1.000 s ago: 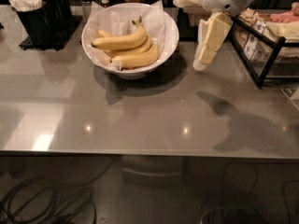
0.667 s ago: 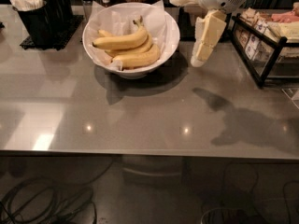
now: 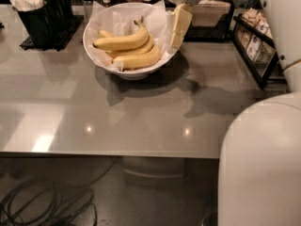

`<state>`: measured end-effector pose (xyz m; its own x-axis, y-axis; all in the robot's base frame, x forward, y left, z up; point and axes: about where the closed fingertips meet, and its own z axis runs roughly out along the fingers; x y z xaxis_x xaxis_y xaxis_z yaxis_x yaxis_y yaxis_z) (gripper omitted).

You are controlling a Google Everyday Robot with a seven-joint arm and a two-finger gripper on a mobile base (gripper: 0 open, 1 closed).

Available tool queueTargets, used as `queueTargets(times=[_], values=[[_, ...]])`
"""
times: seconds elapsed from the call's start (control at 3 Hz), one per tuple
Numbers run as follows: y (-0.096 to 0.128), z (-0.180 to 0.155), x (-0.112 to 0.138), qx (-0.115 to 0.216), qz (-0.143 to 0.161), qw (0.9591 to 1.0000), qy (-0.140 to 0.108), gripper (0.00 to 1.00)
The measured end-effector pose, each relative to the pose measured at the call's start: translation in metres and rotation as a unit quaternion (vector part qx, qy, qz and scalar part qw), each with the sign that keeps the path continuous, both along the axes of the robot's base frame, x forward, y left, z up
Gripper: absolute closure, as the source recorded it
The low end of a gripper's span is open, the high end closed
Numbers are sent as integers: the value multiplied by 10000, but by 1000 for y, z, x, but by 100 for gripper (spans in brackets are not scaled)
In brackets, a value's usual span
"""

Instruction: Pick banana from white bowl

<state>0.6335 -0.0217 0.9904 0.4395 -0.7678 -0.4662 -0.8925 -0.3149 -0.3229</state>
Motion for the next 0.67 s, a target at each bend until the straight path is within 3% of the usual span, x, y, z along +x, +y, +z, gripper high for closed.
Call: queueTargets(times=[0.33, 0.67], values=[[44, -12, 40, 356, 266, 9989, -151, 0], [54, -18, 47, 434, 284, 9985, -168, 0]])
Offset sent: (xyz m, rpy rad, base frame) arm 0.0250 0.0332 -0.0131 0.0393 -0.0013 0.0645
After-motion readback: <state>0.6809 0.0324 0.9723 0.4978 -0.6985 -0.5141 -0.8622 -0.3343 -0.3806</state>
